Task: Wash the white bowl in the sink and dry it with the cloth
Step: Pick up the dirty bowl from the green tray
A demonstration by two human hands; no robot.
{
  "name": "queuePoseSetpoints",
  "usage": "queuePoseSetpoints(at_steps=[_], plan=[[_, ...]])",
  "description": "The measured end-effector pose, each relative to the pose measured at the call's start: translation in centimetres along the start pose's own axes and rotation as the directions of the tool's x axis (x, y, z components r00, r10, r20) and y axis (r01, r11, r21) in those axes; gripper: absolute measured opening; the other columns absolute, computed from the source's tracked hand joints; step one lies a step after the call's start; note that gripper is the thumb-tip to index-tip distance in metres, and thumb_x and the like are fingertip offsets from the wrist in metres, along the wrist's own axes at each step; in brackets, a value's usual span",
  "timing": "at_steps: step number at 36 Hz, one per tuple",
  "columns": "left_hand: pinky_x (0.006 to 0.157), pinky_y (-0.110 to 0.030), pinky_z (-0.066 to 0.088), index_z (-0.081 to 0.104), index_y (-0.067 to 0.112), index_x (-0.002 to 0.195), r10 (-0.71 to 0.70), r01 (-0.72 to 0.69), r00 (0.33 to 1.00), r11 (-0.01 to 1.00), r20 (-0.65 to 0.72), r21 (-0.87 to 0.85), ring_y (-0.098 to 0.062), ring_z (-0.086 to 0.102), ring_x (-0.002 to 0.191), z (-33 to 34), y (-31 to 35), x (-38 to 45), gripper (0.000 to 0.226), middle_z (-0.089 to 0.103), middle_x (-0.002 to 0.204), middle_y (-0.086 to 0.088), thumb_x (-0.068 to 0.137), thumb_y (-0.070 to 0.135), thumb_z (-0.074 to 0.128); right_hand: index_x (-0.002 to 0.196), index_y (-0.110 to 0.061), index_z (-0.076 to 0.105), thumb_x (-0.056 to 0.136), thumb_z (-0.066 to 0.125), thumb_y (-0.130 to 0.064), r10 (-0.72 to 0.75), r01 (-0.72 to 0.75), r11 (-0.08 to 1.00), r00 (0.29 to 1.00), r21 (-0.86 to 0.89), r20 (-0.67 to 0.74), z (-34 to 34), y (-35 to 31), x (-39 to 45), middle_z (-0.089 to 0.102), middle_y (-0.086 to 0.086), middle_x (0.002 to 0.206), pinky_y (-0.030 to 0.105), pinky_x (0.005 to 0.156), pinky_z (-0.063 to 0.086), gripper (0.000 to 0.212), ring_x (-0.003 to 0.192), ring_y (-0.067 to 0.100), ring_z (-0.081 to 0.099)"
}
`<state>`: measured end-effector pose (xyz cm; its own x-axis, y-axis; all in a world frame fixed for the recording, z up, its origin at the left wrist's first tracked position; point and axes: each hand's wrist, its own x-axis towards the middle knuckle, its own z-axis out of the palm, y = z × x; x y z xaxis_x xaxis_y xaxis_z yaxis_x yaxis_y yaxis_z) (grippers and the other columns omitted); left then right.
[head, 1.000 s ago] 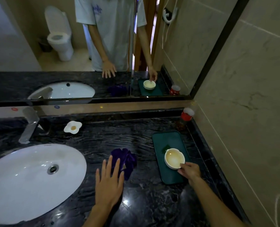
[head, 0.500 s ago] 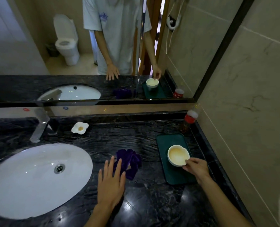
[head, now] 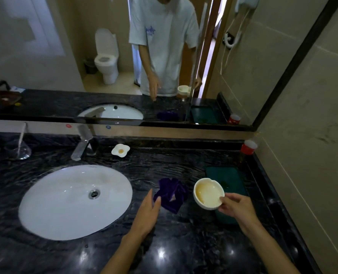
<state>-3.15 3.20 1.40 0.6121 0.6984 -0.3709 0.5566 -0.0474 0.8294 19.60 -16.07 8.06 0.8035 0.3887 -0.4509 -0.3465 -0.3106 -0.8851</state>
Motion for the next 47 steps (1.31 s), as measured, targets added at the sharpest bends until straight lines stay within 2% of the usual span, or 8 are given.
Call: queuePoseSetpoints(at_steps=[7,10,15,22,31,33,42,47], plan=[[0.096,-0.024,0.034,0.053,0.028,0.135,-0.067,0.070,0.995,0.997,0.072,-0.044,-0.007,0.047,0.115,-2.5,-0.2,-2.3,0.043,0.054,0.142,0.002,0.102,0.052,0.038,0.097,0.005,0.070,0.088,0.069,0.008,-0.025,0.029,0.999,0.993,-0.034,0.117,3.5,-1.3,-3.4,0.070,0.021,0.087,0.026,0.051,0.063,0.010,0.072,0.031,0.065],[0.103,-0.031,0.045,0.059,0.029,0.131,-0.087,0.110,0.990,0.969,0.110,-0.223,-0.011,0.058,0.116,-3.2,-0.1,-3.1,0.044,0.061,0.132,0.006,0.101,0.055,0.041,0.101,0.006,0.072,0.089,0.069,0.006,-0.031,0.043,0.997,0.985,-0.070,0.170,5.0,-1.5,-4.6,0.072,0.023,0.089,0.028,0.055,0.064,0.012,0.073,0.030,0.067],[0.075,-0.024,0.060,0.066,0.018,0.111,-0.068,0.146,0.985,0.817,0.158,-0.558,-0.020,0.074,0.097,-4.6,1.3,-4.2,0.037,0.074,0.112,-0.011,0.101,0.048,0.046,0.104,0.008,0.073,0.089,0.069,0.006,-0.040,0.070,0.992,0.963,-0.106,0.266,7.4,-1.6,-6.3,0.074,0.030,0.095,0.028,0.056,0.064,0.016,0.074,0.030,0.069],[0.087,-0.041,0.061,0.067,0.000,0.117,0.012,0.126,0.982,0.702,0.188,-0.701,-0.036,0.069,0.101,-7.3,1.9,-5.6,0.046,0.073,0.109,-0.024,0.105,0.037,0.043,0.102,0.004,0.075,0.088,0.070,0.006,-0.025,0.085,0.985,0.929,-0.147,0.369,11.4,-1.6,-7.9,0.076,0.029,0.095,0.029,0.059,0.065,0.015,0.073,0.027,0.072],[0.087,-0.042,0.061,0.070,-0.001,0.106,-0.047,0.161,0.986,0.561,0.163,-0.812,-0.034,0.054,0.103,-12.4,-0.3,-6.1,0.039,0.054,0.103,-0.021,0.100,0.034,0.055,0.101,0.001,0.078,0.085,0.074,0.004,-0.078,0.200,0.953,0.887,-0.227,0.455,17.4,-2.3,-8.8,0.078,0.024,0.090,0.052,0.082,0.063,0.017,0.083,0.043,0.075],[0.086,-0.041,0.061,0.071,-0.003,0.106,-0.046,0.169,0.984,0.550,0.173,-0.818,-0.033,0.063,0.103,-13.8,-1.0,-6.1,0.037,0.066,0.106,-0.021,0.094,0.031,0.062,0.099,0.000,0.079,0.085,0.075,0.002,-0.076,0.217,0.943,0.880,-0.253,0.469,19.0,-2.5,-8.9,0.079,0.021,0.088,0.054,0.083,0.062,0.015,0.080,0.039,0.075],[0.079,-0.041,0.062,0.075,-0.001,0.095,-0.097,0.168,0.986,0.556,0.137,-0.814,-0.030,0.075,0.097,-21.4,-5.4,-4.6,0.022,0.077,0.102,-0.019,0.099,0.015,0.059,0.100,-0.002,0.079,0.088,0.071,0.002,-0.043,0.218,0.941,0.838,-0.261,0.544,27.5,-2.8,-10.0,0.079,0.021,0.090,0.025,0.060,0.058,0.015,0.068,0.019,0.072],[0.075,-0.039,0.062,0.071,-0.006,0.102,-0.147,0.185,0.982,0.567,0.123,-0.803,-0.030,0.076,0.092,-26.0,-7.8,-3.1,0.019,0.077,0.101,-0.020,0.098,0.010,0.061,0.107,0.002,0.075,0.090,0.069,0.003,-0.040,0.204,0.951,0.826,-0.232,0.562,32.5,-2.4,-10.8,0.076,0.030,0.097,0.026,0.064,0.060,0.018,0.074,0.026,0.071]])
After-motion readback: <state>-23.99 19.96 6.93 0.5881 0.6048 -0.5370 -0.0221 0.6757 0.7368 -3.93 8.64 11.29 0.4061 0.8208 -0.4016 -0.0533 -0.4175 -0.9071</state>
